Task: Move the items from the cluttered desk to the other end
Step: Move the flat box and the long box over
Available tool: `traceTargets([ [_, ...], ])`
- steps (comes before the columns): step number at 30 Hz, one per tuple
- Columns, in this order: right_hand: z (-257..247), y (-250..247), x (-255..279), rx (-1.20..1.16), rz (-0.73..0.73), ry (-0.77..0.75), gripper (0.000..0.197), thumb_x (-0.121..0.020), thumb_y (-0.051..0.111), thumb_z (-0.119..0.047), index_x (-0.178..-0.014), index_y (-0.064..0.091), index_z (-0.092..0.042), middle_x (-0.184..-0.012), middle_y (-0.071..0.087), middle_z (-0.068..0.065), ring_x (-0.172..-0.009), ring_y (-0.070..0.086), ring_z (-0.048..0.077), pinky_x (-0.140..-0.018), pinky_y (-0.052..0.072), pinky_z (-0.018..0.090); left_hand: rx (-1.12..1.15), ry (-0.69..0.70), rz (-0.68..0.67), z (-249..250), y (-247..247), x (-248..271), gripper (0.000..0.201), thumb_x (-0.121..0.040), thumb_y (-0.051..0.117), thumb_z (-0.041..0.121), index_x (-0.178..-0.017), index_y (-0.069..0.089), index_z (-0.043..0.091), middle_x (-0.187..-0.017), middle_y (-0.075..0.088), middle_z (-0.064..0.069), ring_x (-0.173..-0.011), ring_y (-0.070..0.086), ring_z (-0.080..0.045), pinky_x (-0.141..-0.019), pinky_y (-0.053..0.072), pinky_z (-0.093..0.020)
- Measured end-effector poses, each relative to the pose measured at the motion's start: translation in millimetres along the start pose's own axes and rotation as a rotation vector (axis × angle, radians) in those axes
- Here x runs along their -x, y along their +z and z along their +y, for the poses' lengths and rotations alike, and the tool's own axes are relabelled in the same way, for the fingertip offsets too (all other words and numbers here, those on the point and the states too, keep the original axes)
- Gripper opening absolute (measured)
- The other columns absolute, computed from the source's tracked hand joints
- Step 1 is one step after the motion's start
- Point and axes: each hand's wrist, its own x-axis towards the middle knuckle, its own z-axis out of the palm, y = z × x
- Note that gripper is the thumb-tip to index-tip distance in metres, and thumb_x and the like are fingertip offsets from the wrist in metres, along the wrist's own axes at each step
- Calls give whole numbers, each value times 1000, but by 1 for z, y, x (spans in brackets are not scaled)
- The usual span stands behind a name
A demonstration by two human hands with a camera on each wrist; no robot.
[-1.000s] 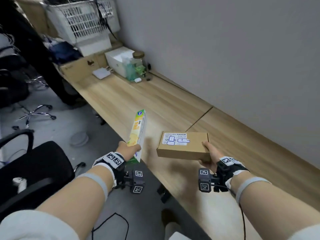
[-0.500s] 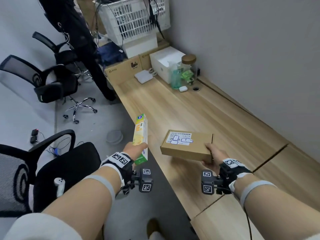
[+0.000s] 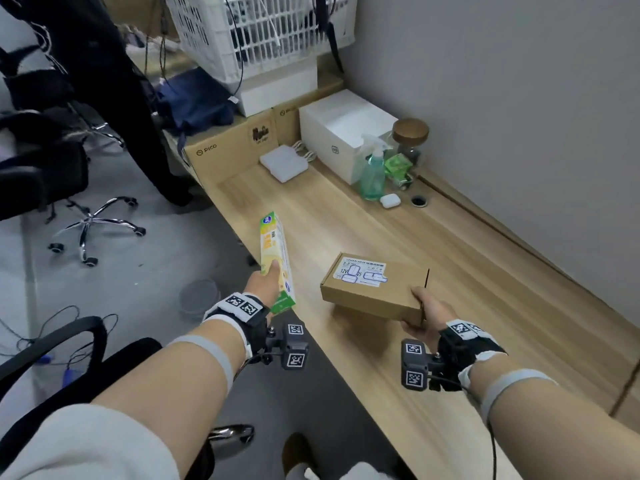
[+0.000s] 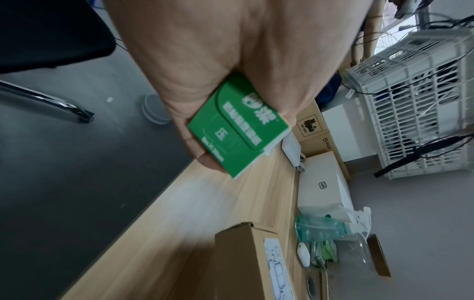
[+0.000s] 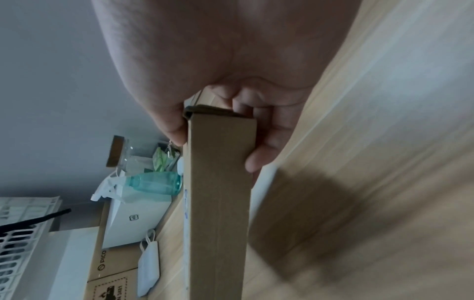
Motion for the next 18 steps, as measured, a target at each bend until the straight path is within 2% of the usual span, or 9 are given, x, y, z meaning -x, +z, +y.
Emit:
traceTargets([
  [5,-15,51,-23,14,10,28,28,-86,70,-33,-94,61,-8,-88,62,13,-78,61,28,-57,56,35,51,-66,-17,25,-17,-63,64,-102,37,49,-136,49,-3,-128,63,-21,-109,63,-36,-83,46,-33],
  [7,-21,68,-38,-2,9,39,27,-87,69,-34,-96,62,-9,-87,63,11,-78,61,27,-56,56,33,101,-106,-7,33,-18,-92,72,-95,42,56,-139,46,-2,-129,62,-20,-112,63,-39,-93,51,-40],
  [9,-28,82,-51,-8,2,48,26,-88,67,-34,-97,63,-10,-85,63,10,-77,61,25,-57,55,33,125,-127,5,43,-19,-115,69,-96,44,54,-140,44,0,-130,61,-19,-113,62,-40,-98,51,-48],
  [11,-40,96,-68,9,5,56,27,-87,67,-35,-98,64,-11,-84,64,9,-76,60,25,-56,53,32,138,-139,25,54,-18,-138,63,-98,46,49,-140,43,3,-129,61,-18,-114,61,-40,-94,51,-45],
  [13,-49,106,-77,6,7,49,28,-86,68,-35,-99,65,-11,-83,64,9,-75,60,25,-54,51,31,181,-138,12,64,-18,-149,65,-93,52,49,-140,42,5,-126,62,-16,-109,63,-38,-86,52,-41],
  [15,-64,127,-102,10,24,47,29,-85,68,-37,-100,64,-12,-83,64,8,-76,59,24,-55,49,30,218,-133,-3,77,-18,-185,56,-98,53,37,-143,38,7,-128,61,-16,-102,63,-34,-73,53,-37],
  [16,-66,126,-101,-2,25,44,31,-84,69,-39,-102,65,-14,-85,64,8,-76,59,23,-54,47,30,257,-127,-7,81,-17,-188,55,-100,54,32,-147,35,11,-131,59,-15,-100,63,-33,-69,55,-39],
  [18,-72,127,-102,-48,12,35,30,-84,67,-40,-103,65,-17,-83,63,5,-71,57,20,-49,41,26,337,-135,-39,90,-16,-197,57,-99,56,31,-149,30,22,-133,58,-13,-103,65,-35,-73,60,-55],
])
